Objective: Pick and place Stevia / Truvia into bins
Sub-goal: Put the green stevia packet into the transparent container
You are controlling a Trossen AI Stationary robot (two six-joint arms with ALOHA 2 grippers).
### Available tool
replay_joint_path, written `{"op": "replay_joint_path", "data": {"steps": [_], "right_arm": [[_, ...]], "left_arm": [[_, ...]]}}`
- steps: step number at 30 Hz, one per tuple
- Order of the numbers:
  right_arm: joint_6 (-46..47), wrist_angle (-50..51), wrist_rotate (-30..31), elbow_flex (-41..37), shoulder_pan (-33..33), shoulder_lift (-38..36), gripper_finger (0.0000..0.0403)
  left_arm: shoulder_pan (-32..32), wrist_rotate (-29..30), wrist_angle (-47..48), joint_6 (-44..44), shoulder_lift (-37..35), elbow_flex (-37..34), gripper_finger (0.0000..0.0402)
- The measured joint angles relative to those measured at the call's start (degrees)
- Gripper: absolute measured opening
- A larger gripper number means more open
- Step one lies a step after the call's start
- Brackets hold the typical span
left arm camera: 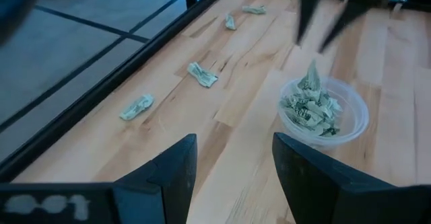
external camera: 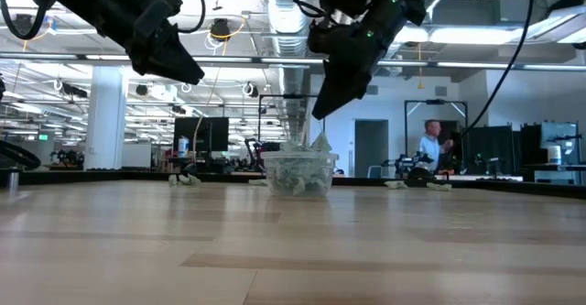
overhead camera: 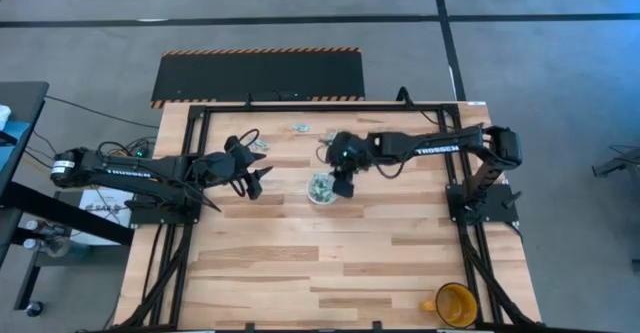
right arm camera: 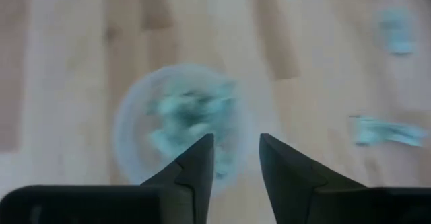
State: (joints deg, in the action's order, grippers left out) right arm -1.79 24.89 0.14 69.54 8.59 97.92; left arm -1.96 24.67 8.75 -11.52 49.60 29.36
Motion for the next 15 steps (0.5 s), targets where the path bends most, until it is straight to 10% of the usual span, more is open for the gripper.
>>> {"op": "replay_joint_path", "data": {"steps": [15], "right_arm": [[23.80,13.68,2.98,0.02,28.42,-2.02,0.0140]], "left_arm": [[0.00,-7.91,-0.09,-2.05,0.00,0.00,0.0185]]}}
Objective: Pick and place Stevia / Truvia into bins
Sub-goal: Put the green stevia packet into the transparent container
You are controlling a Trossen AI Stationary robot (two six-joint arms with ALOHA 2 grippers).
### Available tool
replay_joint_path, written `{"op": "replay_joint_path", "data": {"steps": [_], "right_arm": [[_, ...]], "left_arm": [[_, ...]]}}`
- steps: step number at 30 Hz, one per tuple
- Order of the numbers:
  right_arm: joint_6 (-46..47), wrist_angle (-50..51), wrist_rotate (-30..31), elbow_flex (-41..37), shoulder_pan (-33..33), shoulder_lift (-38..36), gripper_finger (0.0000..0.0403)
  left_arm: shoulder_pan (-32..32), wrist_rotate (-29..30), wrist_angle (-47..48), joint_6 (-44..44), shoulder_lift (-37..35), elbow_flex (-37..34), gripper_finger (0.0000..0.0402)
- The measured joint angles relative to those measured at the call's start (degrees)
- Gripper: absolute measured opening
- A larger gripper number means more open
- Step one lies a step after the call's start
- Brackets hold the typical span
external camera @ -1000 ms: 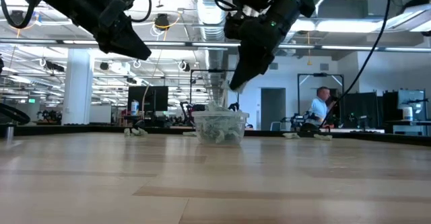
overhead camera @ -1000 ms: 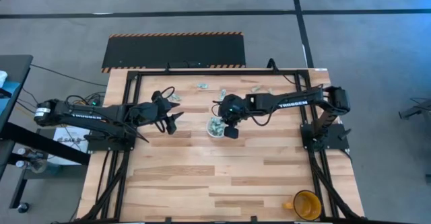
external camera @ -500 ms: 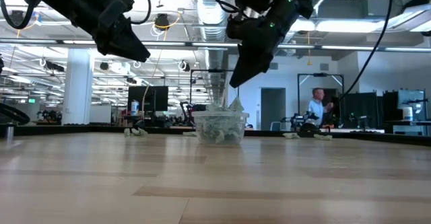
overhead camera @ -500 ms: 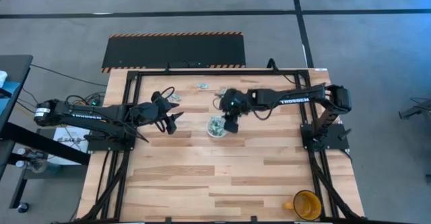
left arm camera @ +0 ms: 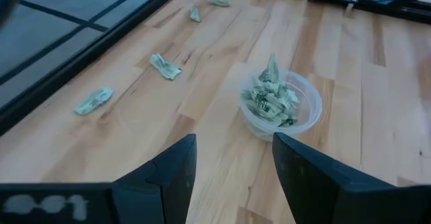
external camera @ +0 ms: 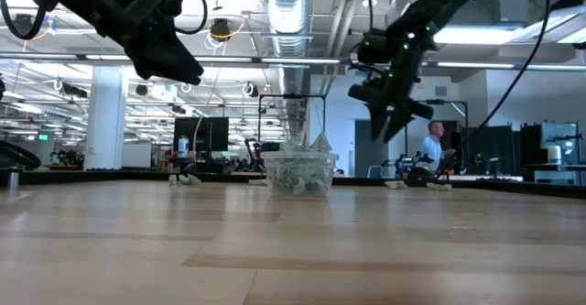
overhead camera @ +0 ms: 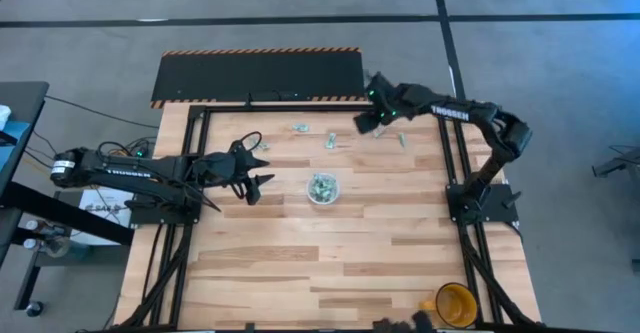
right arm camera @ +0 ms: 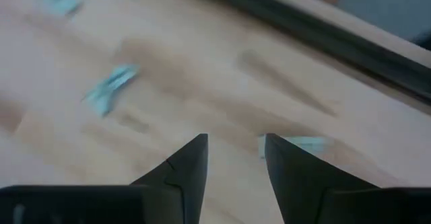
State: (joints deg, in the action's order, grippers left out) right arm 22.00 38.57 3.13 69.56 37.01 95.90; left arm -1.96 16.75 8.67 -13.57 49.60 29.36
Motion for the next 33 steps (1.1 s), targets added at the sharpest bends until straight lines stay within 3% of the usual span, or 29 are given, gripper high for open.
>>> {"op": "replay_joint_path", "data": {"steps": [7,20,33], "right_arm": [[5.05,0.44,-2.33,0.55,7.32,0.09,0.0130],[15.34,7.12,-6.66,0.63,8.07,5.44,0.0128],[20.38,10.98,-10.41,7.31,7.85,17.55,0.0129]], "left_arm": [[0.00,0.02,0.00,1.21,0.00,-0.01,0.0185],[0.00,0.06,0.00,1.06,0.00,-0.01,0.0185],[-0.02,0.07,0.11,2.19,0.02,-0.02,0.0185]]}}
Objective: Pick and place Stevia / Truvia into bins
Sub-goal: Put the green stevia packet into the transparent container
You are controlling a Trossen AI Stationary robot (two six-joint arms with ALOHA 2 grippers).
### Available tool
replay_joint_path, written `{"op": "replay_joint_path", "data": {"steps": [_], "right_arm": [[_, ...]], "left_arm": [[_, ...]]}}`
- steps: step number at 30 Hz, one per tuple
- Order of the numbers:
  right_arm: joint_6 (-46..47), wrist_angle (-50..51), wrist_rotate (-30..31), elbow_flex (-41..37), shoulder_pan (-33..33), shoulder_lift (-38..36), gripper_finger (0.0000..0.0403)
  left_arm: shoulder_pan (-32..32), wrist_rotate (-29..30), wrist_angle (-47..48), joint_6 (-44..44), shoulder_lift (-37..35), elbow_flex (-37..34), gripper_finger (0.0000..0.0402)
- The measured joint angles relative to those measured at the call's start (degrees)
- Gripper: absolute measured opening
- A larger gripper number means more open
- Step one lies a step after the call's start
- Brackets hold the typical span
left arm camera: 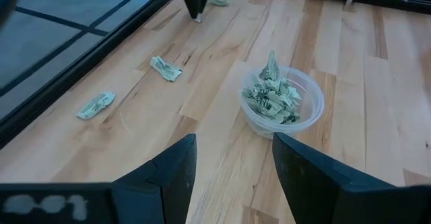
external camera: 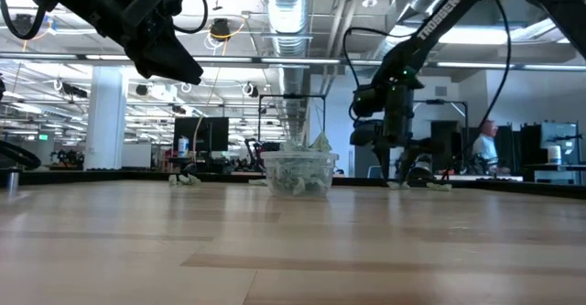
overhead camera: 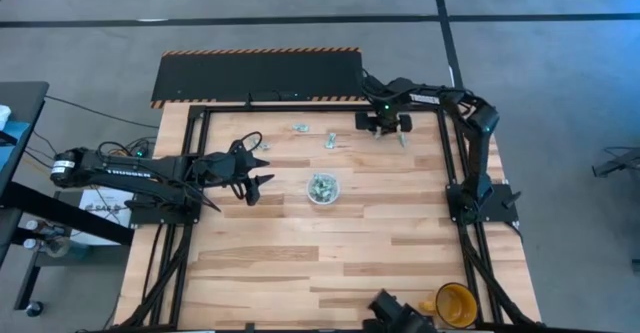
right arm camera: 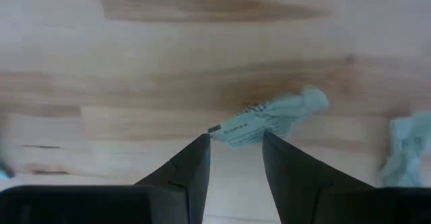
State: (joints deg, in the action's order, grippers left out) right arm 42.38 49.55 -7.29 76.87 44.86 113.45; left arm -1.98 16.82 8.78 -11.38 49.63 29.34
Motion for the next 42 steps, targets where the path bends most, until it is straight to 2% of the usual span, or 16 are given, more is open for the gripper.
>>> {"op": "replay_joint_path", "data": {"steps": [8,13,19,26,34,38,42], "right_arm": [[0.89,1.83,-0.29,1.24,-0.63,2.14,0.0129],[-0.43,1.69,1.91,1.24,-1.29,2.14,0.0120],[-2.77,1.64,4.56,1.24,-1.85,2.10,0.0076],[-11.05,1.19,6.32,1.24,-3.06,2.03,0.0009],[-16.47,4.89,7.48,4.05,-5.96,2.03,0.0008],[-20.08,9.09,8.79,7.20,-9.89,1.30,0.0006],[-26.65,8.78,9.35,8.28,-15.60,-1.15,0.0008]], "left_arm": [[0.00,0.00,0.04,0.18,0.00,0.02,0.0185],[0.01,0.00,0.04,0.16,0.00,0.02,0.0185],[0.00,0.02,0.04,0.16,0.00,0.02,0.0185],[0.00,0.02,0.02,0.13,0.00,0.02,0.0185],[0.00,0.04,0.02,0.18,0.00,0.02,0.0185],[0.00,0.04,0.02,0.20,0.00,0.02,0.0185],[0.00,0.05,0.57,0.24,0.00,0.02,0.0185]]}}
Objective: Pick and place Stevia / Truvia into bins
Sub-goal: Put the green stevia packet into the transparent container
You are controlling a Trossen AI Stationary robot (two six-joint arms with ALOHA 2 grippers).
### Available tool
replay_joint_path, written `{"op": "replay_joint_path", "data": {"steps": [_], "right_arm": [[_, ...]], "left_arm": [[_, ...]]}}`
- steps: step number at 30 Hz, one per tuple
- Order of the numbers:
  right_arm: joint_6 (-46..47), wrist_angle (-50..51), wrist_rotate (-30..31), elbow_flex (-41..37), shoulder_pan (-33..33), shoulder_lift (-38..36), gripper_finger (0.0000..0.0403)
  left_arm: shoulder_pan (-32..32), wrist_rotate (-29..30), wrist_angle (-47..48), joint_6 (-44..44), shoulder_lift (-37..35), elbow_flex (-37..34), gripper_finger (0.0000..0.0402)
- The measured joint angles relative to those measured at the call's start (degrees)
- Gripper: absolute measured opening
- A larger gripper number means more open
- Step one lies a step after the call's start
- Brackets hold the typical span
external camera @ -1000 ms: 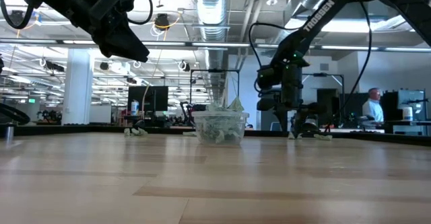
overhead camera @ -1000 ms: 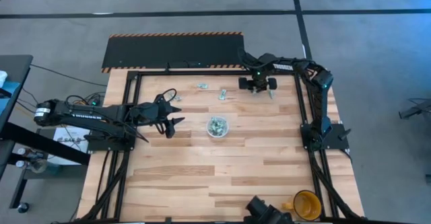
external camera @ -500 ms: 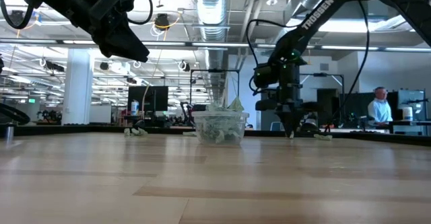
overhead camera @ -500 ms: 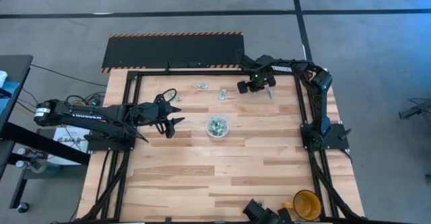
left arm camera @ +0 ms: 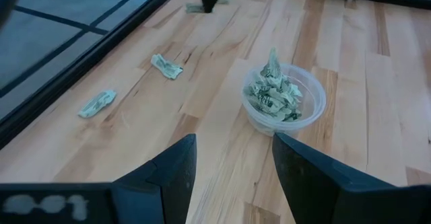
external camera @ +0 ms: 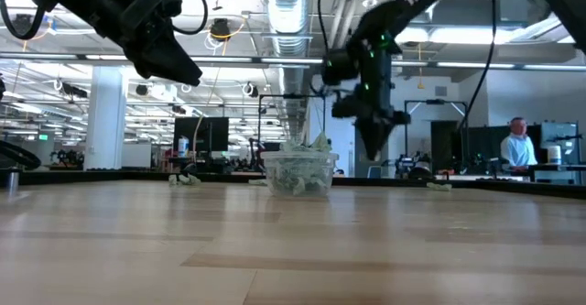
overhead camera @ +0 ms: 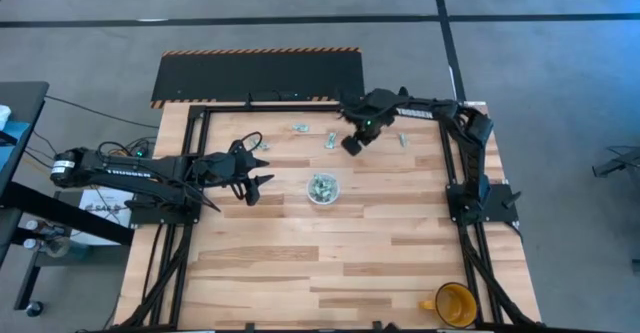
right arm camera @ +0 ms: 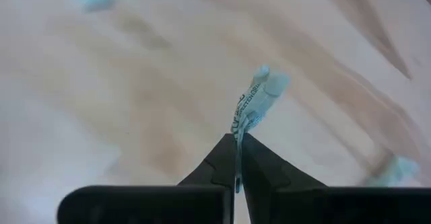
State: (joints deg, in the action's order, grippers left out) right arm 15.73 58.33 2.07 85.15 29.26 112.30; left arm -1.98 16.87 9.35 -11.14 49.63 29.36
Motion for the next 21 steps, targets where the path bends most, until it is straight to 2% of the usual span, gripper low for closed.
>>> {"op": "replay_joint_path", "data": {"steps": [5,14,21], "right_arm": [[-9.75,-1.52,-0.05,0.08,-8.84,-3.15,0.0003],[-11.74,-10.54,-0.68,0.08,-21.87,-5.74,0.0007],[-9.99,-12.52,-0.40,0.06,-25.68,-5.19,0.0005]], "left_arm": [[0.00,0.01,0.45,0.07,0.00,0.00,0.0185],[0.00,0.04,0.45,0.05,0.00,0.00,0.0185],[0.02,0.04,0.45,-0.01,0.00,0.00,0.0185]]}}
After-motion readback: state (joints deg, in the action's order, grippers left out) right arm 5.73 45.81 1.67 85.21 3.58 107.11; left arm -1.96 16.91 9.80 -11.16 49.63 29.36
